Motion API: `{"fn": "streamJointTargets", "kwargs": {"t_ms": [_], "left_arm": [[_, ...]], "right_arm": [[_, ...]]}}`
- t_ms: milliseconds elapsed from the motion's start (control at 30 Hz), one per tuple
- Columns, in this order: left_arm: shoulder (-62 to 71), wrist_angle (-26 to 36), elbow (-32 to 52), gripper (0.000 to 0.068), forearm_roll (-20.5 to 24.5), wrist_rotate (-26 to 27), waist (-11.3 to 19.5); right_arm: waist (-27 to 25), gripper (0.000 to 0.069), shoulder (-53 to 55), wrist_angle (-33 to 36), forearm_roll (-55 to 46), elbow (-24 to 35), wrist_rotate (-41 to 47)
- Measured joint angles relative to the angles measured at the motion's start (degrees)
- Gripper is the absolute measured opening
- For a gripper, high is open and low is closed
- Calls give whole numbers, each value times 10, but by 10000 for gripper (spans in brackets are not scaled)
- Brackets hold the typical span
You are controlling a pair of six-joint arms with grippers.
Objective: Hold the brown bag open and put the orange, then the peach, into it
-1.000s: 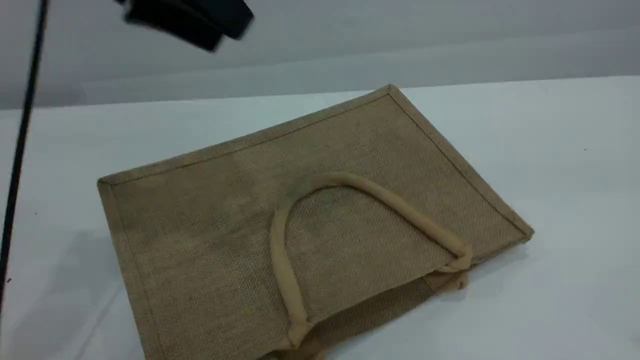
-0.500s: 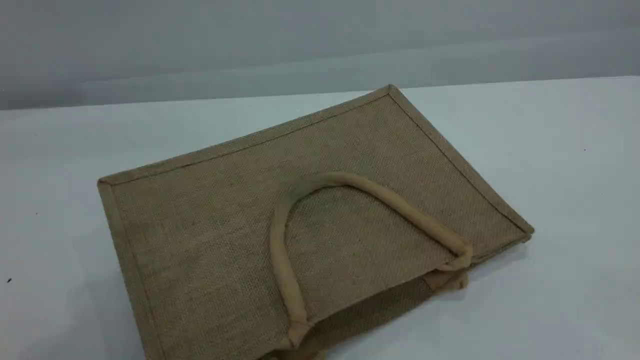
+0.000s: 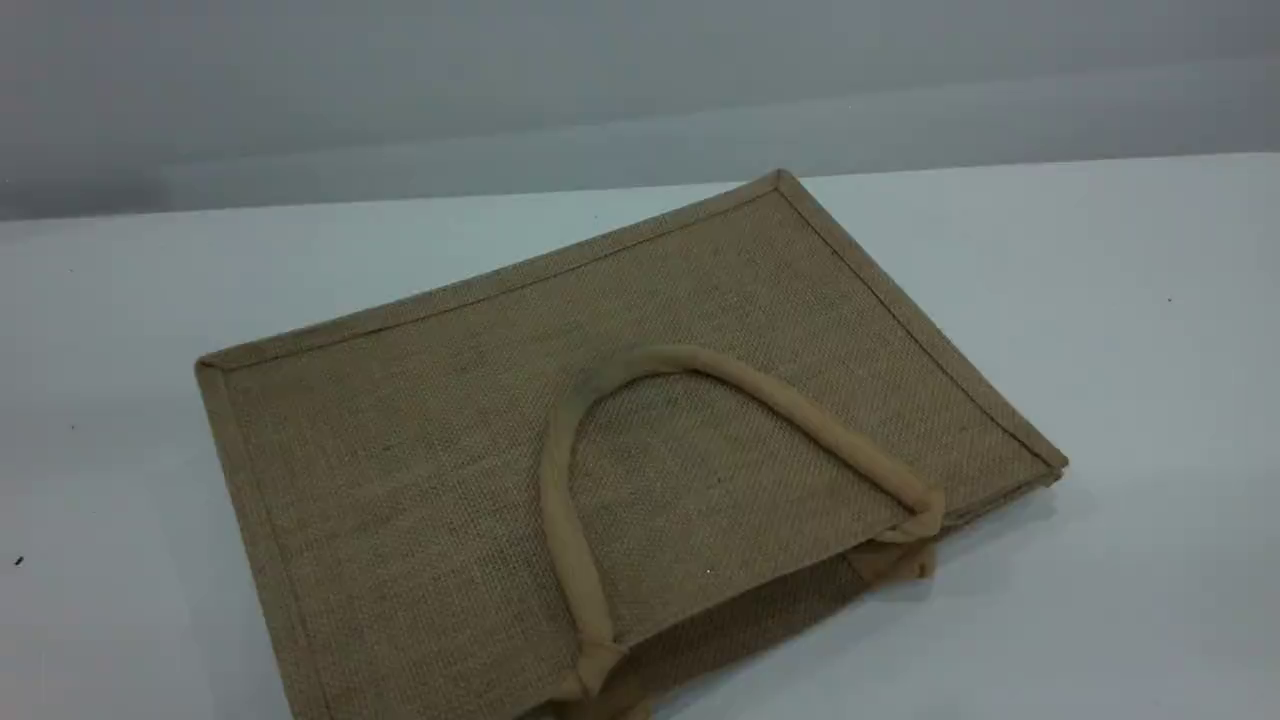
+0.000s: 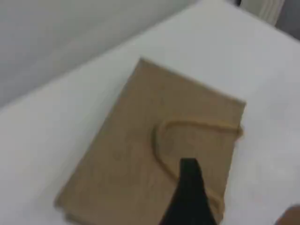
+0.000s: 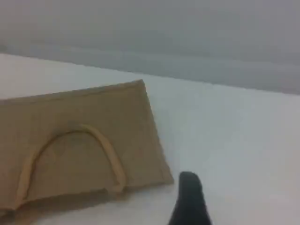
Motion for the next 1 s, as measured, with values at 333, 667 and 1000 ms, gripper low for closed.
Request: {"fn": "streamJointTargets", "kwargs": {"t_ms": [333, 667, 1000], "left_arm": [[-128, 13, 166, 514, 171, -193, 0], [-281, 23, 288, 510, 206, -238, 0], [-376, 23, 289, 510, 236, -277, 0]], "right_arm": [[0, 456, -17, 15, -1, 65, 22], [1, 456, -17, 16, -23, 65, 37], [1, 456, -17, 17, -17, 65, 37]]}}
